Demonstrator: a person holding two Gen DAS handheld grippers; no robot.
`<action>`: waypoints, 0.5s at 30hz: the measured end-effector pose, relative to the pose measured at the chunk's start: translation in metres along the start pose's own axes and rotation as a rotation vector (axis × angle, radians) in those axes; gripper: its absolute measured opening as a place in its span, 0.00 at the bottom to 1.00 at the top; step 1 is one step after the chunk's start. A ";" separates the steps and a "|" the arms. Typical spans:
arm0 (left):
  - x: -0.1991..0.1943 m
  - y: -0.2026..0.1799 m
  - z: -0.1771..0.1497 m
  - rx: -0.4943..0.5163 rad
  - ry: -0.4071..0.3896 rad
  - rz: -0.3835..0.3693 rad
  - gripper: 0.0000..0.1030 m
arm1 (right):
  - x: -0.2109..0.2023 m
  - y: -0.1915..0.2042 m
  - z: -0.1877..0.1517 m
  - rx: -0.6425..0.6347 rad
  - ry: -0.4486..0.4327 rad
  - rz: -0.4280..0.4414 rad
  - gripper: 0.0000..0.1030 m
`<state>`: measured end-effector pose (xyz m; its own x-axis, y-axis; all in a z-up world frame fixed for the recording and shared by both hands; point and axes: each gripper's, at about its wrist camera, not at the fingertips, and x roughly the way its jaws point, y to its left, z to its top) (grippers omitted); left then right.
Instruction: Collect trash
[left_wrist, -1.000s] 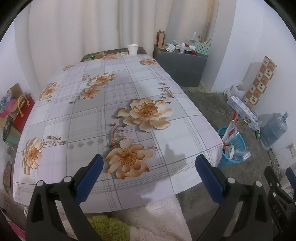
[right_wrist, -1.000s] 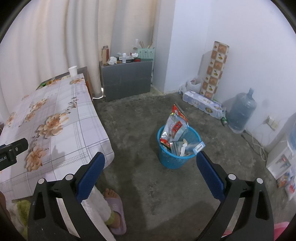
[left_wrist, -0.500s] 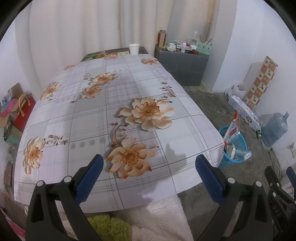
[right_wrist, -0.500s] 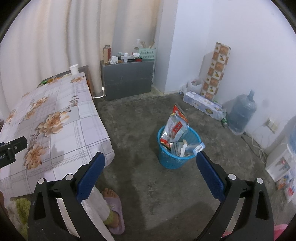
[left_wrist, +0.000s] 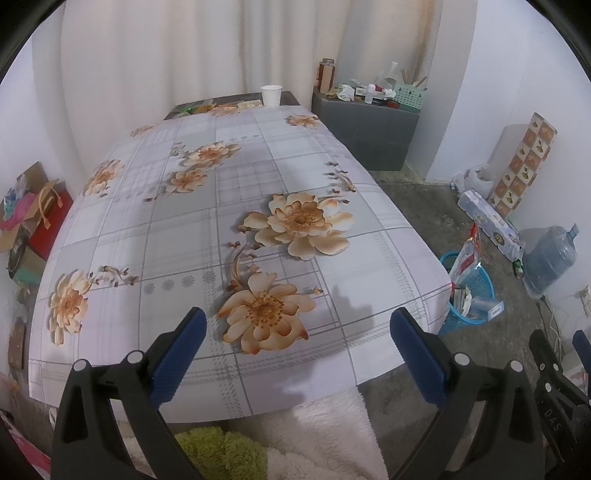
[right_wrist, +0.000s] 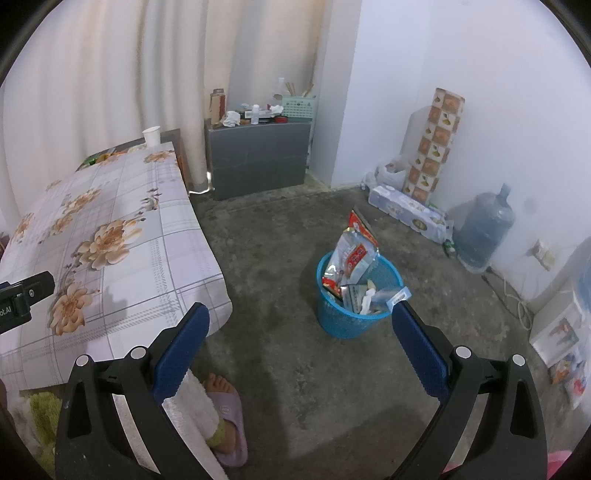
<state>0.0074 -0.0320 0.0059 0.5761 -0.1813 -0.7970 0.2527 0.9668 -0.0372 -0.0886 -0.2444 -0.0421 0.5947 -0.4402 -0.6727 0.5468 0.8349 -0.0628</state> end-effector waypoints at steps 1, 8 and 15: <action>0.000 0.001 -0.001 -0.001 0.001 0.001 0.95 | 0.000 0.000 0.000 0.000 0.000 0.001 0.92; 0.000 0.002 -0.002 -0.005 0.001 0.005 0.95 | 0.001 -0.001 0.002 -0.002 0.000 0.003 0.92; 0.000 0.003 -0.003 -0.004 0.002 0.005 0.95 | 0.001 -0.004 0.002 -0.003 0.000 0.005 0.92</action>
<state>0.0059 -0.0289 0.0040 0.5761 -0.1757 -0.7982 0.2468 0.9684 -0.0351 -0.0886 -0.2493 -0.0410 0.5978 -0.4358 -0.6728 0.5419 0.8382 -0.0614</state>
